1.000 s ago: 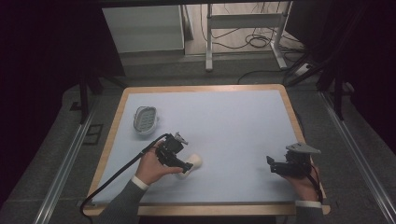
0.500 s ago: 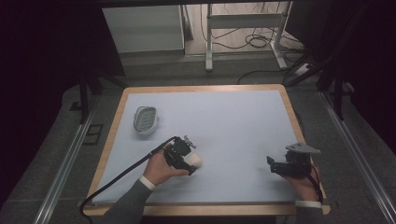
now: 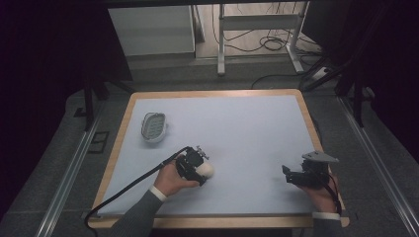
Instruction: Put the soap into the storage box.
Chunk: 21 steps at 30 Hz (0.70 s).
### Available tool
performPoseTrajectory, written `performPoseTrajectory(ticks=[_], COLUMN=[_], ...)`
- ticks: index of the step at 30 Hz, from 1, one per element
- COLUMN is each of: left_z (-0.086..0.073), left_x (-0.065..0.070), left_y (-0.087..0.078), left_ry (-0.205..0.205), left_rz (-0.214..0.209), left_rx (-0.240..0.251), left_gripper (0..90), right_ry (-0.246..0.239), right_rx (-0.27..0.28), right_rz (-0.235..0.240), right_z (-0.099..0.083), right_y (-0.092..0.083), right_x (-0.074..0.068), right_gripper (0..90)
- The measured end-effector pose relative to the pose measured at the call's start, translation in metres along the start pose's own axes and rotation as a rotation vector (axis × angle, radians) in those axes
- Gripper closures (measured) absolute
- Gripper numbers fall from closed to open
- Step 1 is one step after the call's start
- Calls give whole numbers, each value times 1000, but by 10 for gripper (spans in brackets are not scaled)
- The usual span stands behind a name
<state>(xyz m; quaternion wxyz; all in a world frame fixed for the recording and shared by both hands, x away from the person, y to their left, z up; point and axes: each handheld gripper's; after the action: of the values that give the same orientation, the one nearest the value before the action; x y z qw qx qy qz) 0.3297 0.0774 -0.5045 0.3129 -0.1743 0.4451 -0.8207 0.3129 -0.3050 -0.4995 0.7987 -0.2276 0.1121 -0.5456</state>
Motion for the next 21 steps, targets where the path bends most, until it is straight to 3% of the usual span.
performPoseTrajectory(ticks=[3,10,21], left_z=[0,-2,-6], left_x=[1,3,-8], left_y=[2,1,-4], left_ry=[4,32,23], left_rz=[-1,-9,-32], left_rx=[-5,16,14], left_gripper=[341,482,495], right_ry=[2,8,10], right_rx=[0,5,4], right_rz=[-3,-8,-13], right_z=[0,0,0], right_y=[-1,-3,-2], right_x=[1,3,3], right_gripper=[73,73,73])
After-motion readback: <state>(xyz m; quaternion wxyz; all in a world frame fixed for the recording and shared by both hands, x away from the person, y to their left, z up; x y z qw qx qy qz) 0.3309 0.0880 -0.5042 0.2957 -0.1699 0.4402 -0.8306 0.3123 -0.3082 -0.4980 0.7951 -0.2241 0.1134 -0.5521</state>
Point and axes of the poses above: each handheld gripper's, and its own axes: y roughly forward along the jaws, z roughly out of its top, x roughly to its right, and after that the axes turned 10 degrees about x, right-handed
